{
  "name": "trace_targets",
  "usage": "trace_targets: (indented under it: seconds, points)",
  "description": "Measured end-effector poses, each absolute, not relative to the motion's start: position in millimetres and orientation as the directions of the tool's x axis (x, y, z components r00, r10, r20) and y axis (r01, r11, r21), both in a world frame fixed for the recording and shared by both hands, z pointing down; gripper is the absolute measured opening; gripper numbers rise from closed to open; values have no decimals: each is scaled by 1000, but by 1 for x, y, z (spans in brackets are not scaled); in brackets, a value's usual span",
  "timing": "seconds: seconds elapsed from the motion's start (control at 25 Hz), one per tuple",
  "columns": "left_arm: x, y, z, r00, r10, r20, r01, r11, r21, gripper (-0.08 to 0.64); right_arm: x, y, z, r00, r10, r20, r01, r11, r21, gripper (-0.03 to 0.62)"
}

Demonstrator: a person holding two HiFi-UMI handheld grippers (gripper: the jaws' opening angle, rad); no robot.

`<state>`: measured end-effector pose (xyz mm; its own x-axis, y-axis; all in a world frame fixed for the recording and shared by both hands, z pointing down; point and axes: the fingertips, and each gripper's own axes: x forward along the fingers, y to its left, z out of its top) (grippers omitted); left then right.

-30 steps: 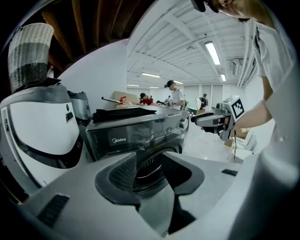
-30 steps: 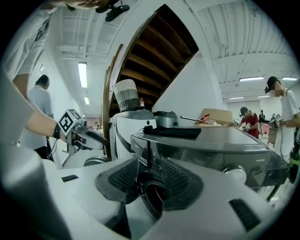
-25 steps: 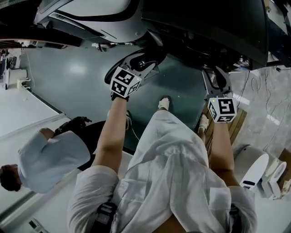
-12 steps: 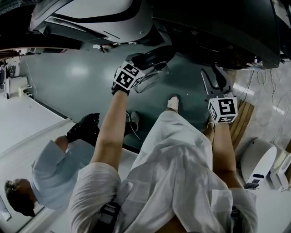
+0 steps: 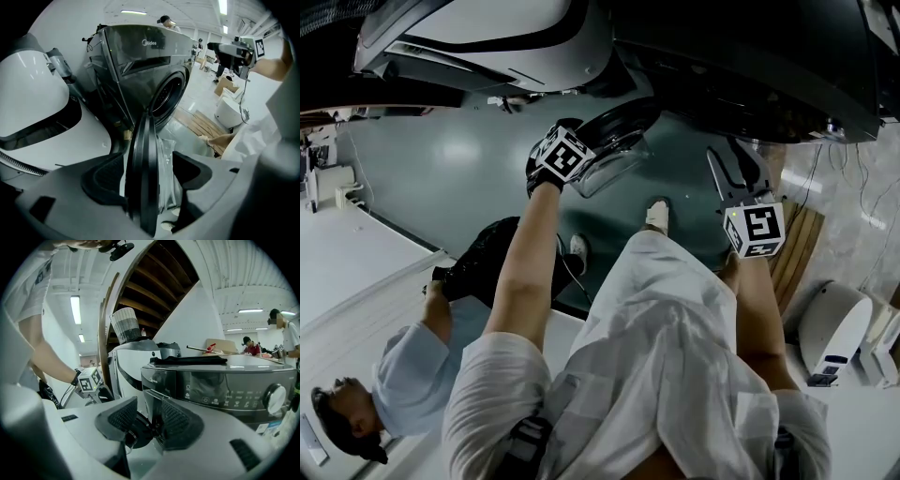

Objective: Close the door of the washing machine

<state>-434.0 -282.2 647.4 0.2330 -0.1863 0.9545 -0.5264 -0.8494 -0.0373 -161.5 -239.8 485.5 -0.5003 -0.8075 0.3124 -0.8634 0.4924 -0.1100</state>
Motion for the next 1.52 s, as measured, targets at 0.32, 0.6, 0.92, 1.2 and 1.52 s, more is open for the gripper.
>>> trace_targets:
  seconds: [0.32,0.6,0.92,1.2,1.52]
  points:
    - [-441,-277,668,136,-145,980,-528,-848,-53,325,-158,-235,492,-516,-798,312,-855,505,-123,181]
    - [-441,-273,671,92,-168,981,-540,-837,-92,325,-142,-230,498,-522,-796,306,-851,508,-130,181]
    - [-421,-260,668,95,-195,976,-589,-801,-103,322,-117,-217,504,-541,-784,304,-839,527,-131,181]
    - [-401,-239,668,113,-209,971,-681,-728,-78,322,-90,-202,506,-554,-780,291,-831,540,-137,181]
    - [-357,-212,663,160,-201,967,-738,-674,-18,324,-52,-181,507,-567,-773,284,-823,549,-149,181]
